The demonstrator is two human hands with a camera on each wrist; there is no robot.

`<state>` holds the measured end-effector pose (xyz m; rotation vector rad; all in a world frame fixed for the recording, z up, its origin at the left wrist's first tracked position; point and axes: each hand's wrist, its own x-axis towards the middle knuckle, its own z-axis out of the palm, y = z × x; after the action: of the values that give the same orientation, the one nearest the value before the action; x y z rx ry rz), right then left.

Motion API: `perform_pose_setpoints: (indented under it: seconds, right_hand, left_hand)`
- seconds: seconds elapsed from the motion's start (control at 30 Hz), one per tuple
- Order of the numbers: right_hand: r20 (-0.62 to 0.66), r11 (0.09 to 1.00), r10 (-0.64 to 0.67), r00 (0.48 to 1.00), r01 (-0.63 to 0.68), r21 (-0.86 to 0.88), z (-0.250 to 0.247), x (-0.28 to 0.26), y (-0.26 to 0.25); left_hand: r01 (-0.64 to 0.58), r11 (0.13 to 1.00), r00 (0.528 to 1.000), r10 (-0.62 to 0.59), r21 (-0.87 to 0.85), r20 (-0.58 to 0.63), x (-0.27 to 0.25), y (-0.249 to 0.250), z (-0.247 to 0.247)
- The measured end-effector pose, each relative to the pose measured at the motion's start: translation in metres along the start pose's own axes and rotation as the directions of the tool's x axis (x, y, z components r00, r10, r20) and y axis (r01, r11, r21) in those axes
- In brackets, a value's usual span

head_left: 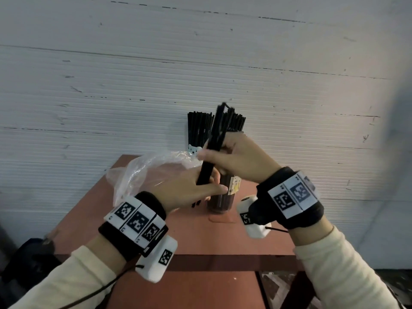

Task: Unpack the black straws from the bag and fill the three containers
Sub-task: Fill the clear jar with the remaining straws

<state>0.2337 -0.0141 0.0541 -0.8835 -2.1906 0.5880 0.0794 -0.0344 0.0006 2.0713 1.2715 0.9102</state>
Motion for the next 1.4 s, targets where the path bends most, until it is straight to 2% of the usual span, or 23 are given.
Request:
perform_pose_setpoints:
  seconds: [0.07, 0.13, 0.17, 0.3, 0.43, 0.63, 0.9, 1.07, 1.17, 1.27, 1.4]
  right_hand:
    - [-0.140, 0.999, 0.013, 0.990, -0.007, 0.043, -0.022, 0.003, 0.000]
    - [-0.279, 0.996, 0.018, 0.960, 0.005, 0.084, -0.044, 0.007, 0.003]
    - [-0.330, 0.994, 0.019, 0.944, 0.018, 0.109, -0.053, 0.009, 0.003]
    - [-0.430, 0.988, 0.012, 0.903, 0.055, 0.144, -0.078, 0.015, 0.006]
    - [-0.439, 0.993, 0.028, 0.898, 0.026, 0.117, -0.087, 0.021, 0.008]
    - [-0.398, 0.998, 0.029, 0.917, -0.001, 0.069, -0.092, 0.033, 0.014]
    - [-0.335, 0.999, 0.016, 0.942, 0.000, 0.048, -0.085, 0.041, 0.024]
    - [-0.319, 1.000, 0.014, 0.948, -0.005, 0.030, -0.077, 0.046, 0.028]
    - [-0.290, 1.000, 0.017, 0.957, -0.010, 0.027, -0.070, 0.049, 0.032]
    - [-0.292, 1.000, -0.002, 0.956, 0.004, 0.006, -0.065, 0.050, 0.037]
    - [-0.185, 0.997, 0.030, 0.982, -0.041, -0.060, -0.049, 0.047, 0.047]
  left_hand:
    - [0.019, 0.990, 0.993, -0.035, -0.139, -0.115, 0.005, -0.001, 0.002]
    - [-0.030, 0.965, 0.963, -0.041, -0.259, -0.267, 0.017, -0.008, 0.008]
    - [-0.056, 0.960, 0.954, -0.030, -0.275, -0.297, 0.025, -0.012, 0.009]
    - [-0.051, 0.947, 0.980, -0.014, -0.318, -0.200, 0.061, -0.019, 0.008]
    - [-0.056, 0.933, 0.994, 0.018, -0.357, -0.108, 0.086, -0.016, 0.000]
    - [-0.010, 0.916, 0.997, -0.020, -0.401, -0.071, 0.109, -0.025, -0.001]
    - [-0.050, 0.895, 0.996, 0.078, -0.442, 0.045, 0.110, -0.033, 0.001]
    - [0.000, 0.861, 1.000, 0.013, -0.509, 0.023, 0.113, -0.038, 0.004]
    - [-0.008, 0.861, 0.999, 0.030, -0.508, 0.037, 0.114, -0.040, 0.006]
    - [-0.020, 0.853, 1.000, 0.024, -0.521, 0.000, 0.112, -0.039, 0.006]
    - [-0.036, 0.857, 0.998, 0.057, -0.515, 0.023, 0.109, -0.039, 0.006]
